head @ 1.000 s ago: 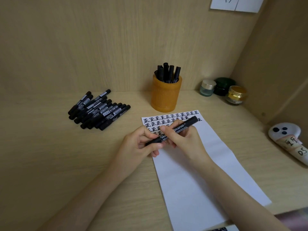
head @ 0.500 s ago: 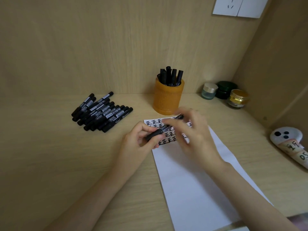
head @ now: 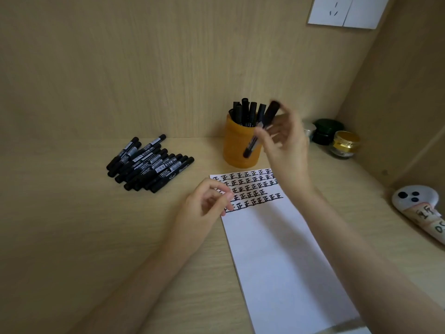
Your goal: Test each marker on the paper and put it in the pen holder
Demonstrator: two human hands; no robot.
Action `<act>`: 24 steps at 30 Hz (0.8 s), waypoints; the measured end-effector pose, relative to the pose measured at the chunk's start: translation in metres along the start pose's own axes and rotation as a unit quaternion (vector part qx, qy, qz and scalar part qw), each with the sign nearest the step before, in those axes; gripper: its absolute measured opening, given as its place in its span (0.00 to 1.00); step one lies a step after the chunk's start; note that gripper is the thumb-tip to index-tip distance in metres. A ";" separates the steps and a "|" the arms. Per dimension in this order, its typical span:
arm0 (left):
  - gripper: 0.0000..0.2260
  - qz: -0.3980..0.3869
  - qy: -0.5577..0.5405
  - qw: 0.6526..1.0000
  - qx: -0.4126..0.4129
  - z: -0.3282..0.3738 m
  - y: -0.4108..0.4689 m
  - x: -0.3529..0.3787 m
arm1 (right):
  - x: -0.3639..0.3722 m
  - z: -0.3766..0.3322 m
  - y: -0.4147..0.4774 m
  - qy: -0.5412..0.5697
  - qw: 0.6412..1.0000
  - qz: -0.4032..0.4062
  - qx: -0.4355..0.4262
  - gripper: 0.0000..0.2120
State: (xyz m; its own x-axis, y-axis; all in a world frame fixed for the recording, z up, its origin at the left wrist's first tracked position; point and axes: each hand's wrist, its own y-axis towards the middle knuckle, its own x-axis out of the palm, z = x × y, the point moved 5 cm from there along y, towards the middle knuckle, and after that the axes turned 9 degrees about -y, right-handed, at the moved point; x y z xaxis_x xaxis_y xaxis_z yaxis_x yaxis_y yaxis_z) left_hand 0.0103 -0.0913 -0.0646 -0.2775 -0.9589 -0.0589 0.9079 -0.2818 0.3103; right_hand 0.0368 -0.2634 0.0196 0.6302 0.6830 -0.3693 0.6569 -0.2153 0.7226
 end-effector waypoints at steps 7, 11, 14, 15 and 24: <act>0.03 -0.002 0.073 0.997 0.006 -0.004 0.001 -0.002 | 0.006 -0.008 0.059 -0.011 0.997 0.064 -0.029 0.24; 0.03 0.000 0.084 0.996 0.009 -0.004 0.002 -0.003 | 0.020 0.002 0.068 -0.041 0.999 0.024 -0.012 0.22; 0.02 0.004 0.099 0.995 0.011 -0.004 0.003 -0.004 | 0.031 0.012 0.065 -0.063 0.998 -0.018 -0.006 0.20; 0.02 0.007 0.102 0.995 0.012 -0.004 0.003 -0.005 | 0.034 0.016 0.063 -0.076 0.997 -0.030 -0.010 0.19; 0.03 0.070 0.144 0.987 0.006 -0.010 0.008 -0.018 | 0.042 0.041 0.047 -0.237 0.967 -0.079 -0.044 0.17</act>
State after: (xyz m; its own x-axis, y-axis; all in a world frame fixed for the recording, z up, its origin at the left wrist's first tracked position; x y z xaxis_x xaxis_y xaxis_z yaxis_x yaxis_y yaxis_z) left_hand 0.0259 -0.0768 -0.0702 -0.0471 -0.9582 -0.2822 0.9267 -0.1474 0.3457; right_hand 0.1112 -0.2728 0.0143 0.6578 0.3011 -0.6904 0.7358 -0.0610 0.6744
